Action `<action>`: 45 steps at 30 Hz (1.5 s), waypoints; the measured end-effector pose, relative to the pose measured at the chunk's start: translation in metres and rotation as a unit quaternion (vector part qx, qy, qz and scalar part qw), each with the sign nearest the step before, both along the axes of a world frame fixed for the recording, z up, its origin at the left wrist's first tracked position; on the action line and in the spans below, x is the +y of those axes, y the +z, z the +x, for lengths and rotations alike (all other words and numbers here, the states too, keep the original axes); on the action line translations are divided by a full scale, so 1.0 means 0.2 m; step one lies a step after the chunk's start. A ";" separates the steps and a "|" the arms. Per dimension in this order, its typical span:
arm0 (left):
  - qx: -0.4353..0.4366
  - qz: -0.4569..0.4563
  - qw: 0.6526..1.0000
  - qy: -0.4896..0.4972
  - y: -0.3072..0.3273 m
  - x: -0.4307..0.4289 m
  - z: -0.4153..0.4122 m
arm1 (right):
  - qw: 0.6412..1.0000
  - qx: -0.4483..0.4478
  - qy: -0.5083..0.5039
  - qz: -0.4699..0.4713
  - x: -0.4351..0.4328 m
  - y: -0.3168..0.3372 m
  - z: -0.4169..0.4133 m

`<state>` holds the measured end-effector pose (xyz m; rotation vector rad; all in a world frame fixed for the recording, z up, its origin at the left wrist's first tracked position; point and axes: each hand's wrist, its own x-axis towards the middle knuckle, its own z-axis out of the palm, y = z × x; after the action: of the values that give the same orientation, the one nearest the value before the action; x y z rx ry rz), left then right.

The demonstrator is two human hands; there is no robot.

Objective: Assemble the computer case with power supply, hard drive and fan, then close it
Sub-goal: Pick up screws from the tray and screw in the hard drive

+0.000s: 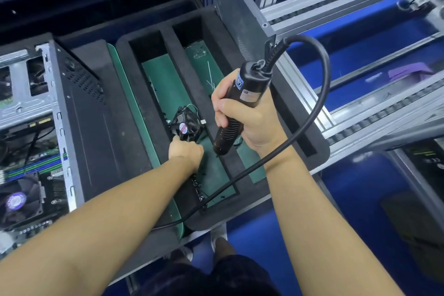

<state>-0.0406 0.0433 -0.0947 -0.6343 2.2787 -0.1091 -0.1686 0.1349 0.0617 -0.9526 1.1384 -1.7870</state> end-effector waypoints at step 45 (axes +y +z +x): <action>0.595 0.618 0.185 0.479 0.96 -0.57 1.08 | 0.979 -0.020 0.104 -0.174 -0.75 0.95 0.93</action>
<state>0.1763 -0.0698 0.0967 -1.0311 1.1543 3.3874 0.0175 -0.0146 0.2517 -1.1852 0.6820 -1.8546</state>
